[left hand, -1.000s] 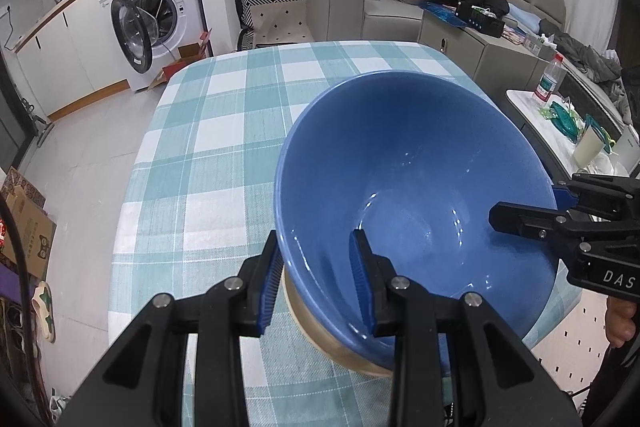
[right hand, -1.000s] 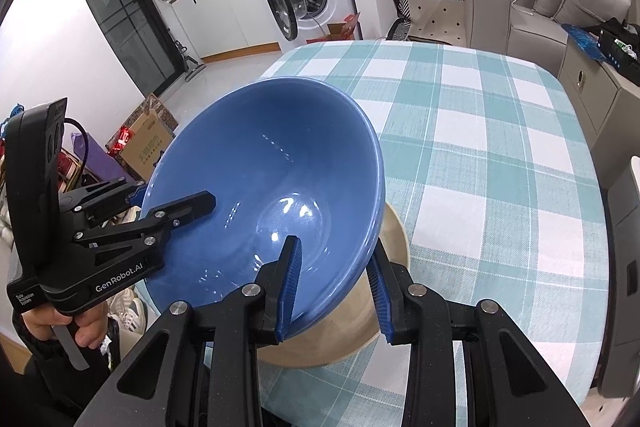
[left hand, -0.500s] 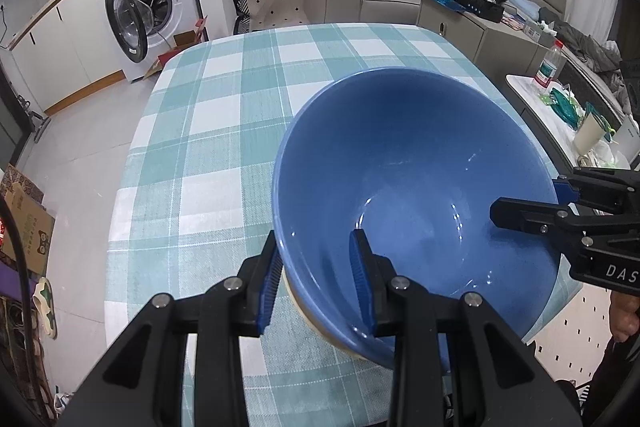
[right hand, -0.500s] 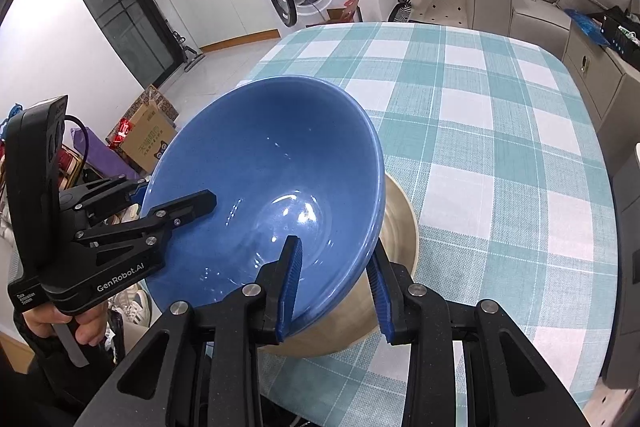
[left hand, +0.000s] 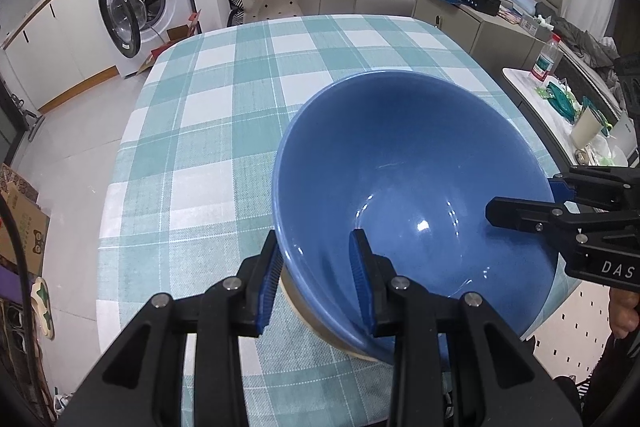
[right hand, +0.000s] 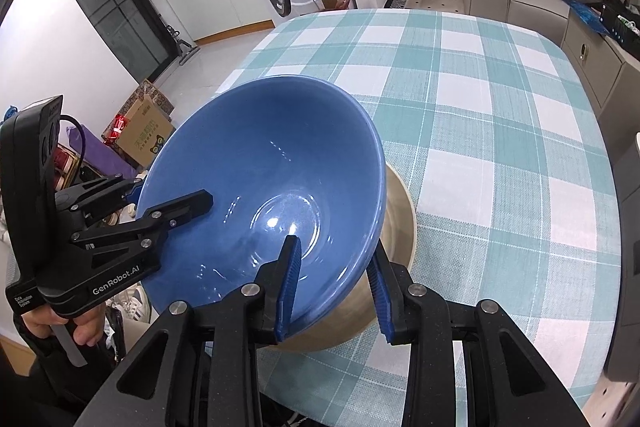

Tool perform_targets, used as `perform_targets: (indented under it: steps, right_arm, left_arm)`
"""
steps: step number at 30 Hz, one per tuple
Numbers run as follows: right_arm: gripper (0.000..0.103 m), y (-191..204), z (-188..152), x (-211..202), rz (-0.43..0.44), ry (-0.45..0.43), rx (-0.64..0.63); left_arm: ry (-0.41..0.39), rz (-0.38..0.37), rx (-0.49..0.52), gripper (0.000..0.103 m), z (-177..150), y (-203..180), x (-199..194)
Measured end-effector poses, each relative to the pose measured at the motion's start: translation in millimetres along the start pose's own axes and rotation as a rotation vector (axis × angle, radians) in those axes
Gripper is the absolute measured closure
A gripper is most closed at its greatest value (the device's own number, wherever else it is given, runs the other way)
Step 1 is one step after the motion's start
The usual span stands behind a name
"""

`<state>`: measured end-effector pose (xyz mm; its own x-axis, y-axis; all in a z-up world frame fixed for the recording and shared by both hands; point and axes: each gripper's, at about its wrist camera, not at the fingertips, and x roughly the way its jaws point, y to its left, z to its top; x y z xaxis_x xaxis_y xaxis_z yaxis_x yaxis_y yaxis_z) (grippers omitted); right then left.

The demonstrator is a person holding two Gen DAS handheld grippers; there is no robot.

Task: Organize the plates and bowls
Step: 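Carry the nested bowls with both tools over the beige plate stack, then lower the nested bowls onto the plate stack and open both tools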

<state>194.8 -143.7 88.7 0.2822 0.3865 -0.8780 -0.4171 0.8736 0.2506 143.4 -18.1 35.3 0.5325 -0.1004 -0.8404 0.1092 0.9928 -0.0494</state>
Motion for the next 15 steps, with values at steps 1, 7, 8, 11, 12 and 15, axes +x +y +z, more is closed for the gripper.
perform_targets:
  steps: [1,7,8,11,12,15]
  right_arm:
    - [0.069,-0.3,0.6,0.5,-0.001,0.002,-0.001]
    - [0.069,-4.5,2.1,1.6,0.004,0.001,0.011]
    - [0.069,-5.0,2.2,1.8,0.004,0.000,0.012]
    - [0.068,-5.2,3.3,1.3,0.000,-0.007,0.007]
    - [0.068,-5.1,3.7,1.4,-0.003,-0.007,0.005]
    - [0.067,-4.5,4.0,1.4,-0.007,-0.011,0.003]
  left_arm:
    - [0.001,-0.001,0.002,0.071,0.2,0.1,0.3]
    - [-0.005,-0.025,-0.003,0.066,2.4,2.7,1.9]
    - [-0.007,-0.029,-0.001,0.066,2.8,2.7,2.3]
    - [-0.011,-0.023,0.012,0.064,3.9,1.2,2.9]
    - [-0.013,-0.023,0.015,0.063,4.1,1.0,3.0]
    - [-0.018,-0.027,0.014,0.062,4.3,1.6,3.1]
